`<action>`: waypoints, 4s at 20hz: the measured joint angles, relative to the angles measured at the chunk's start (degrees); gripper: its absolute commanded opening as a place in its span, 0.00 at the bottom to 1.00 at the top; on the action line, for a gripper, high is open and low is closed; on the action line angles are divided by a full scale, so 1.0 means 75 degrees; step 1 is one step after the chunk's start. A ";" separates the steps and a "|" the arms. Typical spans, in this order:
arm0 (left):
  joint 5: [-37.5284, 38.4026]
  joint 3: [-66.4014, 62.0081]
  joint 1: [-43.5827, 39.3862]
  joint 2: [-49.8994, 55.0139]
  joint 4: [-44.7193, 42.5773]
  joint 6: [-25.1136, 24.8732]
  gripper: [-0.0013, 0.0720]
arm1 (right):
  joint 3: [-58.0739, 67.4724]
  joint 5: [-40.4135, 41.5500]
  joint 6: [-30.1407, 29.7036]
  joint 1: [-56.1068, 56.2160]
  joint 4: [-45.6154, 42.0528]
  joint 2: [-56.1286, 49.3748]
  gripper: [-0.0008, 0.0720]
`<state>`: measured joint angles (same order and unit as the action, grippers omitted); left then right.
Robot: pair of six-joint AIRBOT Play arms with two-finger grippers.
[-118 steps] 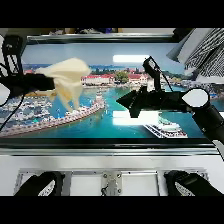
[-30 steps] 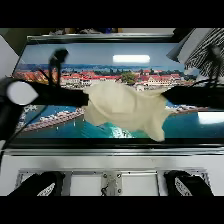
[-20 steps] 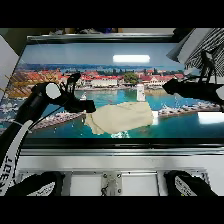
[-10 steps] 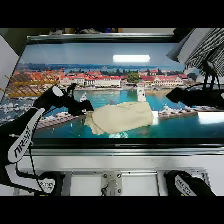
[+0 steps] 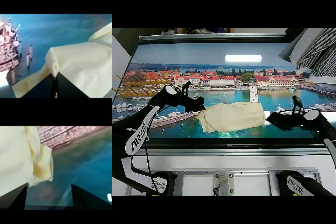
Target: Fold the clothes and pants, and hang the long-sleeved shirts on hangers.
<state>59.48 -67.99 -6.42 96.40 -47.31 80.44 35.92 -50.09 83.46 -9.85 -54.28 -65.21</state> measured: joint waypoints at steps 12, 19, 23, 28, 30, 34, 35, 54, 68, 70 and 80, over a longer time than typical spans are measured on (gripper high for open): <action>0.0589 -0.1250 0.0265 -0.1306 0.0035 -0.0052 0.03 | 0.1754 0.0134 -0.1067 0.0979 0.1113 0.0015 0.02; 0.1207 -0.3523 -0.0219 -0.4724 -0.0393 0.0029 0.03 | 0.6129 -0.2113 -0.0769 0.0600 0.1067 0.1600 0.02; 0.1049 -0.3847 -0.0906 -0.6143 -0.1859 0.0592 0.03 | 0.6930 -0.2090 -0.0364 0.0574 0.1055 0.2273 0.02; 0.0956 -0.3771 -0.1425 -0.6662 -0.3462 0.1367 0.03 | 0.7155 -0.2020 0.0125 0.0565 0.1005 0.2463 0.02; 0.0968 -0.3392 -0.1507 -0.6441 -0.3716 0.1515 0.03 | 0.7157 -0.2226 0.0294 0.0568 0.0880 0.2209 0.02; 0.0813 -0.2154 -0.1568 -0.5222 -0.4010 0.1676 0.03 | 0.6866 -0.2465 0.0536 0.0769 0.0154 0.1046 0.25; 0.0565 -0.1874 -0.1559 -0.4765 -0.4019 0.1690 0.23 | 0.6799 -0.2381 0.0562 0.0839 -0.0029 0.0653 0.65; 0.0388 0.0694 -0.0329 -0.1460 -0.1594 0.1338 0.88 | 0.1719 -0.2326 -0.0793 -0.1139 -0.1058 0.0475 0.81; -0.0122 0.0050 -0.1072 -0.0254 -0.0903 0.1294 0.03 | -0.0606 -0.0915 -0.0662 0.0458 -0.0935 0.0108 0.76; 0.0029 -0.0242 -0.0959 -0.0230 -0.0903 0.1300 0.03 | -0.0627 -0.0851 -0.0644 0.0691 -0.0933 -0.0085 0.11; 0.1518 -0.1399 0.0446 -0.1918 -0.1096 0.1139 0.03 | 0.3179 -0.1186 -0.0405 -0.0251 -0.2127 -0.0746 0.02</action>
<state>70.87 -78.48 -3.07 82.02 -55.53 88.99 59.77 -58.98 80.42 -11.73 -70.24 -70.81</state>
